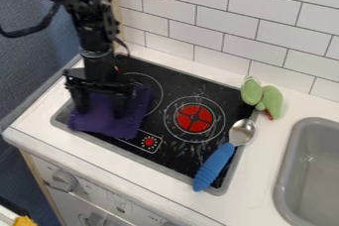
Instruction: Move the purple cloth to the left burner
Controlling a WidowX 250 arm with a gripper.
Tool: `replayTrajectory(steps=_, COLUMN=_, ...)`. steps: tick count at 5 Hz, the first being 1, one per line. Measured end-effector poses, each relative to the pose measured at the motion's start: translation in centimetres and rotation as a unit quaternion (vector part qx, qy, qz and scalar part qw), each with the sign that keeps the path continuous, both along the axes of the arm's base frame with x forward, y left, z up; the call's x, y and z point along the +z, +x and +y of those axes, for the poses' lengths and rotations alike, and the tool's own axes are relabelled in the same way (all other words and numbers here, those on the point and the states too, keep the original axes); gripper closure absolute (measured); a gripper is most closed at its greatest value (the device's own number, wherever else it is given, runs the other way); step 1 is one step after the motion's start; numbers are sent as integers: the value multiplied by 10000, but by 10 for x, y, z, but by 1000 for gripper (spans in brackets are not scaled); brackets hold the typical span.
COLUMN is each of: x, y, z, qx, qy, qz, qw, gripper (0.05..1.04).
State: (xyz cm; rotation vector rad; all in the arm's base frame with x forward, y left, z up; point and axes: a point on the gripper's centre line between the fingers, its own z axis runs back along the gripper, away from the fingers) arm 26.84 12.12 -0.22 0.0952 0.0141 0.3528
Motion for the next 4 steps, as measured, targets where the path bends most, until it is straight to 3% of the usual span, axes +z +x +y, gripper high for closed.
replayTrajectory(steps=2, x=2, y=-1, z=3, qx=-1, qy=19, qz=26, qw=10000, gripper=82)
replayTrajectory(steps=3, x=15, y=4, z=0, qx=-127, qy=39, qz=-56, qw=9999, gripper=83)
replayTrajectory(steps=4, x=49, y=10, z=-3, qx=-304, qy=146, qz=-284, qw=9990, gripper=83)
